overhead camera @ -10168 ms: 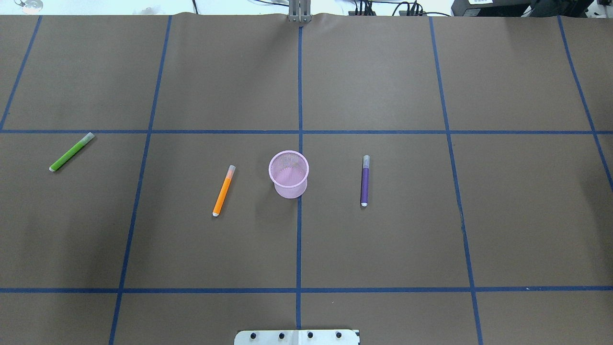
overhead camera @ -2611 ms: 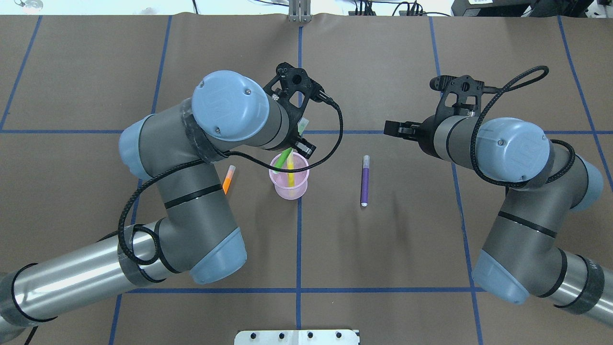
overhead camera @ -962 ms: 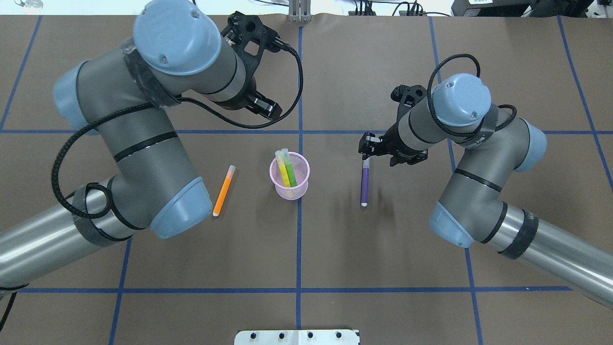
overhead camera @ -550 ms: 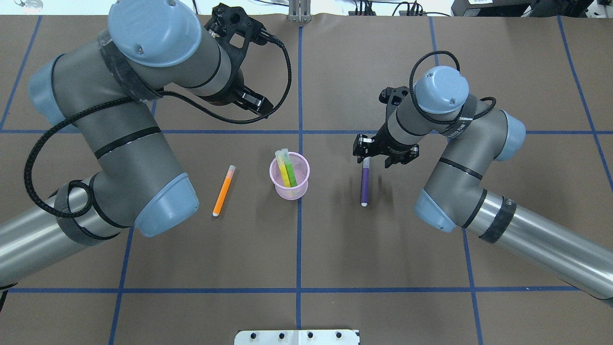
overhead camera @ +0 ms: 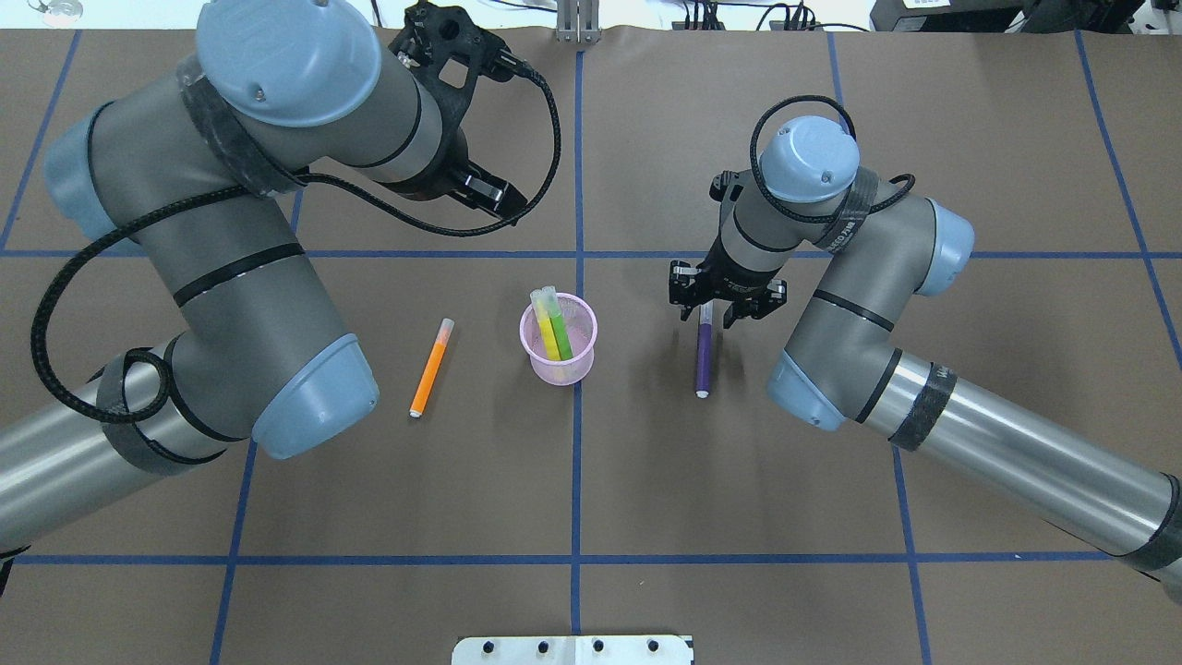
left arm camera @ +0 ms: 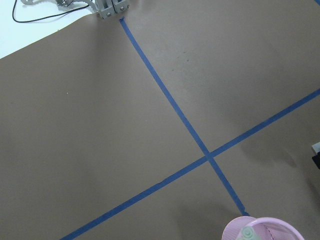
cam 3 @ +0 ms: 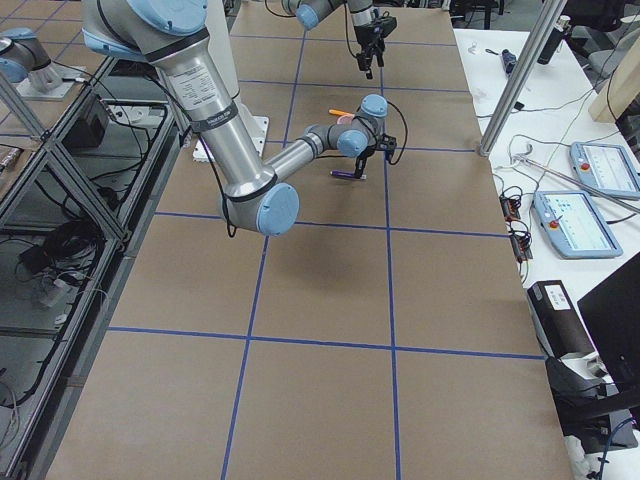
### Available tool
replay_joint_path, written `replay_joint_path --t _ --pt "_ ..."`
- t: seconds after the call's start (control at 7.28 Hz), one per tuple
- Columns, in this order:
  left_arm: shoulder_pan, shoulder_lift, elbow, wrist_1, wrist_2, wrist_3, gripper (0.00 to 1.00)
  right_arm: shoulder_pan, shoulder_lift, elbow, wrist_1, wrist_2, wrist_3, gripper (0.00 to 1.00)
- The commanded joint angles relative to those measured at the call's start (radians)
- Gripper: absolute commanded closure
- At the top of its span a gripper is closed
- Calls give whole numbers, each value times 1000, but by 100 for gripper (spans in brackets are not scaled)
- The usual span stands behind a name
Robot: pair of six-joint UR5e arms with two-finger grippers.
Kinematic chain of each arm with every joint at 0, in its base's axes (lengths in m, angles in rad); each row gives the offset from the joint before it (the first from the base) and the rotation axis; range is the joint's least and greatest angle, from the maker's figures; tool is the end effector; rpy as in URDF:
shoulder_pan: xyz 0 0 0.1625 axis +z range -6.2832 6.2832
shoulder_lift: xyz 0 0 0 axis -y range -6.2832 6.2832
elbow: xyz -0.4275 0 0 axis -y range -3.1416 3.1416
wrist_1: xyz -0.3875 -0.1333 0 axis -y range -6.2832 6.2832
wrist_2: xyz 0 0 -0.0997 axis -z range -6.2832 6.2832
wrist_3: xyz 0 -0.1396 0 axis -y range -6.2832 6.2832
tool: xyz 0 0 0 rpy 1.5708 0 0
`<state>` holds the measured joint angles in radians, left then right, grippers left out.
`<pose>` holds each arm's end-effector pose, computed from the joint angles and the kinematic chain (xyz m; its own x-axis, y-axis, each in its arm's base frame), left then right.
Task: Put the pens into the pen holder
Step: 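Lower the right gripper onto the purple marker and grasp it while the left arm withdraws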
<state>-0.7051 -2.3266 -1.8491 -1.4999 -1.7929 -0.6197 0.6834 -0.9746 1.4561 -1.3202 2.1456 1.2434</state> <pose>0.4362 -0.5059 0.1365 0.6550 0.4852 -0.5792 -0.0667 0.8007 0.5953 -0.5344 -0.5092 0.3573 0.6259 0.1616 0.7630 -0.0495 0.9846 -0.1679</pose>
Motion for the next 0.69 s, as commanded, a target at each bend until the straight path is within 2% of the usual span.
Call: replay_joint_path --t 0.0,0.55 --pt "1 3 -13 1 26 -2 9 -7 -3 -2 -22 11 1 45" --pt "1 3 -39 30 26 -2 9 -36 -3 -2 -22 10 2 51"
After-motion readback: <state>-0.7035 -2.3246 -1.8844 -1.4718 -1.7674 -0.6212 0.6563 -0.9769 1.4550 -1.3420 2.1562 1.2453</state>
